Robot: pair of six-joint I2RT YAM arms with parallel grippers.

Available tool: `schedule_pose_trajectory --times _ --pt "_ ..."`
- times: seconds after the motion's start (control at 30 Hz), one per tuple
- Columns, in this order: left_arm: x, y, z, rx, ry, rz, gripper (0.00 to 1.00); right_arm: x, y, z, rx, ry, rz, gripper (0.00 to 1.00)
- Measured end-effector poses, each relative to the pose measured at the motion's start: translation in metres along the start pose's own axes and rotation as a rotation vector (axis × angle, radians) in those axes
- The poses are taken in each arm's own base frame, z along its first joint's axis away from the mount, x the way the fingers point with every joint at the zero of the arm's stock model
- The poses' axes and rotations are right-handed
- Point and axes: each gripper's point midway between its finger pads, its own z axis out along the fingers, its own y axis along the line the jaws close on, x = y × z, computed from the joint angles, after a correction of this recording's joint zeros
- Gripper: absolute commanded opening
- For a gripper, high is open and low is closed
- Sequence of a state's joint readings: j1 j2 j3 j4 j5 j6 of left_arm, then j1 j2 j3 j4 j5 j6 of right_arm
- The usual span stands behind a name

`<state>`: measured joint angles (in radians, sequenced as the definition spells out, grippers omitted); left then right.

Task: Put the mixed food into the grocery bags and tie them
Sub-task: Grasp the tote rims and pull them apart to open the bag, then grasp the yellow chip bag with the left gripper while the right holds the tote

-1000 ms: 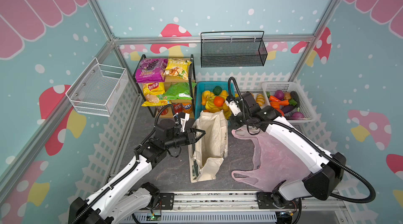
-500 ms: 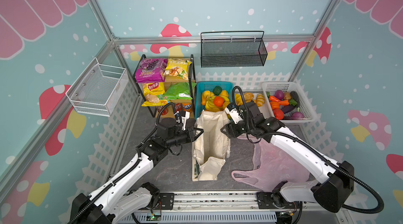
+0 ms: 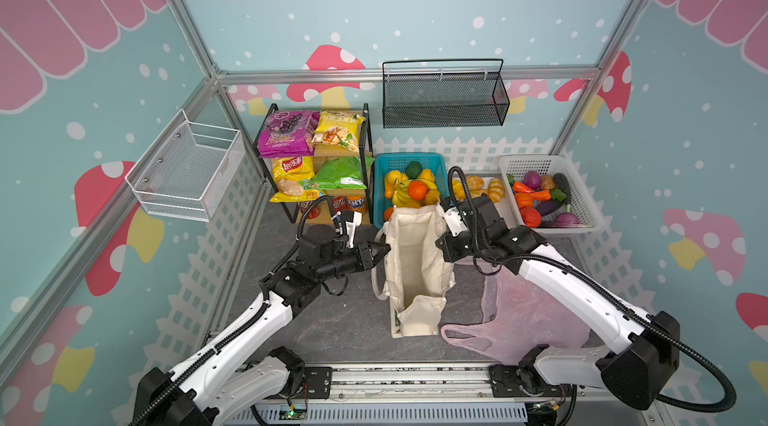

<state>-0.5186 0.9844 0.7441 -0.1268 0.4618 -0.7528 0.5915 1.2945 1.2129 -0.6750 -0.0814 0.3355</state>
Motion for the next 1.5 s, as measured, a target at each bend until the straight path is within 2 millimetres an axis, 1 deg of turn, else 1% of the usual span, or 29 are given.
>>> schedule_pose_trajectory --times 0.07,0.1,0.2,0.27,0.3,0.37,0.43,0.5,0.57,0.63,0.7,0.77,0.83,0.93,1.0,1.1,1.2,1.3,1.5 --pt "-0.004 -0.001 -0.003 -0.006 -0.024 0.019 0.56 -0.001 -0.011 -0.006 0.050 0.001 -0.007 0.00" --pt "-0.007 -0.001 -0.005 -0.012 -0.039 0.029 0.58 0.000 -0.014 -0.007 0.065 0.005 -0.009 0.00" --pt "-0.019 0.005 -0.013 -0.051 -0.080 0.047 0.69 0.002 -0.017 -0.005 0.075 0.006 -0.016 0.00" --pt "-0.037 0.014 -0.022 -0.101 -0.127 0.051 0.71 0.002 -0.019 -0.002 0.076 0.002 -0.019 0.00" --pt "-0.051 0.019 -0.031 -0.133 -0.166 0.049 0.72 0.002 -0.019 -0.001 0.076 0.000 -0.019 0.00" --pt "-0.079 0.029 -0.050 -0.200 -0.260 0.043 0.72 0.001 -0.020 0.002 0.075 -0.010 -0.023 0.00" --pt "-0.108 0.038 -0.074 -0.266 -0.371 0.038 0.73 -0.001 -0.019 0.005 0.066 -0.027 -0.027 0.00" --pt "-0.130 0.043 -0.092 -0.315 -0.457 0.036 0.74 -0.003 -0.017 0.008 0.052 -0.043 -0.033 0.00" --pt "-0.145 0.046 -0.103 -0.351 -0.520 0.032 0.74 -0.005 -0.015 0.011 0.039 -0.058 -0.041 0.00" --pt "-0.158 0.049 -0.108 -0.373 -0.566 0.032 0.74 -0.006 -0.013 0.013 0.026 -0.074 -0.050 0.00" --pt "-0.168 0.052 -0.107 -0.389 -0.585 0.031 0.74 -0.008 -0.011 0.015 0.015 -0.090 -0.059 0.00" --pt "-0.180 0.050 -0.105 -0.400 -0.592 0.036 0.74 -0.009 -0.010 0.015 0.005 -0.105 -0.068 0.00" --pt "-0.198 0.042 -0.104 -0.402 -0.603 0.051 0.73 -0.009 -0.008 0.015 -0.003 -0.120 -0.078 0.00" --pt "-0.226 0.021 -0.105 -0.374 -0.637 0.076 0.70 -0.008 -0.009 0.017 -0.003 -0.131 -0.092 0.00" --pt "-0.238 0.011 -0.103 -0.348 -0.650 0.072 0.67 -0.009 -0.010 0.019 -0.003 -0.141 -0.101 0.00" --pt "-0.253 0.004 -0.092 -0.316 -0.644 0.053 0.63 -0.009 -0.009 0.020 -0.008 -0.149 -0.115 0.00" --pt "-0.264 0.007 -0.077 -0.313 -0.625 0.023 0.60 -0.010 -0.008 0.020 -0.013 -0.154 -0.124 0.00" --pt "-0.272 0.016 -0.066 -0.326 -0.609 -0.010 0.59 -0.011 -0.007 0.018 -0.019 -0.164 -0.130 0.00" --pt "-0.279 0.032 -0.053 -0.357 -0.594 -0.064 0.59 -0.012 -0.005 0.012 -0.023 -0.185 -0.138 0.00"
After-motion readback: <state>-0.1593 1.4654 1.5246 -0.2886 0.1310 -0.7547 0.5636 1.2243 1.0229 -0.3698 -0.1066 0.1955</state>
